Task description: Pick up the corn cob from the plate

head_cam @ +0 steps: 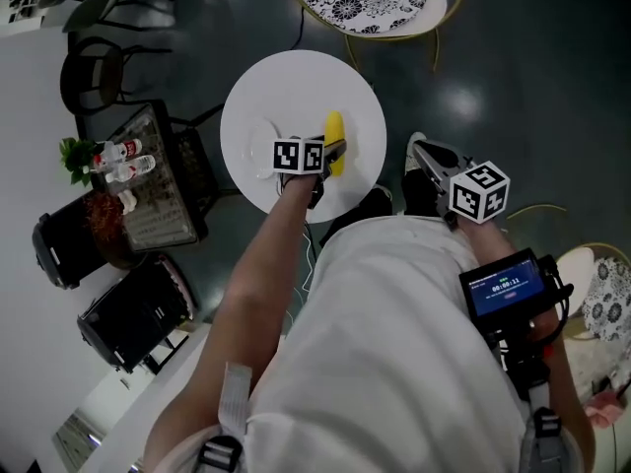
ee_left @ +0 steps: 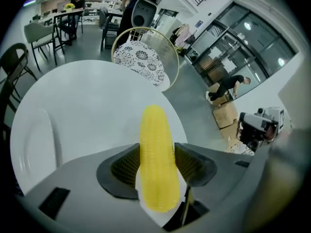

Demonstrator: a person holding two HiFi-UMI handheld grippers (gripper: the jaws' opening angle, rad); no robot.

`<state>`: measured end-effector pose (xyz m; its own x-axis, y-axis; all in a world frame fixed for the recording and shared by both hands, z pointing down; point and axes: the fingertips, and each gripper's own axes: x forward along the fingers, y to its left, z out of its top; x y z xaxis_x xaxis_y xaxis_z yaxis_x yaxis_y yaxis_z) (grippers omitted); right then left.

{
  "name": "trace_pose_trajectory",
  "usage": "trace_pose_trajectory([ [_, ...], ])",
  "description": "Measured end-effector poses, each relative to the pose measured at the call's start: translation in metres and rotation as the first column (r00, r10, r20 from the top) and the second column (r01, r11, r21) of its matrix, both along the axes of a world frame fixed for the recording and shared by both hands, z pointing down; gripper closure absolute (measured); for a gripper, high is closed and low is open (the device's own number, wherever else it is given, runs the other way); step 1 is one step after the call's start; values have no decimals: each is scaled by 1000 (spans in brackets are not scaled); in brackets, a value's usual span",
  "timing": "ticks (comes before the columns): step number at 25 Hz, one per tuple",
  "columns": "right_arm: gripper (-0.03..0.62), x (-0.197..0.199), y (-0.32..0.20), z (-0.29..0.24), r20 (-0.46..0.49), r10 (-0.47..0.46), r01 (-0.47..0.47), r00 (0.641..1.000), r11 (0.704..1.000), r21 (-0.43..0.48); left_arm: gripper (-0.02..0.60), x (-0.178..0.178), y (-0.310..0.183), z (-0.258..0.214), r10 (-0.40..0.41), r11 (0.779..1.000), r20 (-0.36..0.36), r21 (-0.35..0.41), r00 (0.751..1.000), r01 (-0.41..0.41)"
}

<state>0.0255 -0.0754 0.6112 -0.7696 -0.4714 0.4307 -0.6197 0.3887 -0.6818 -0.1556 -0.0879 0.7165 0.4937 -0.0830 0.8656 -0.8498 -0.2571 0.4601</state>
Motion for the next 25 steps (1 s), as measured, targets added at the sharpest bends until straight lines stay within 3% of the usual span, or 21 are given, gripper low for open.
trace_pose_trajectory([
  [2, 586, 23, -5, 4, 5, 2, -2, 1000, 1000, -5, 360, 19, -7, 6, 41, 999, 68, 12, 997, -42],
  [7, 586, 35, -9, 7, 2, 11, -11, 1000, 1000, -12, 360, 20, -11, 18, 91, 994, 182, 37, 979, -99],
  [25, 586, 55, -26, 5, 5, -33, 33, 999, 999, -1, 359, 25, -4, 27, 138, 988, 288, 33, 948, -153],
])
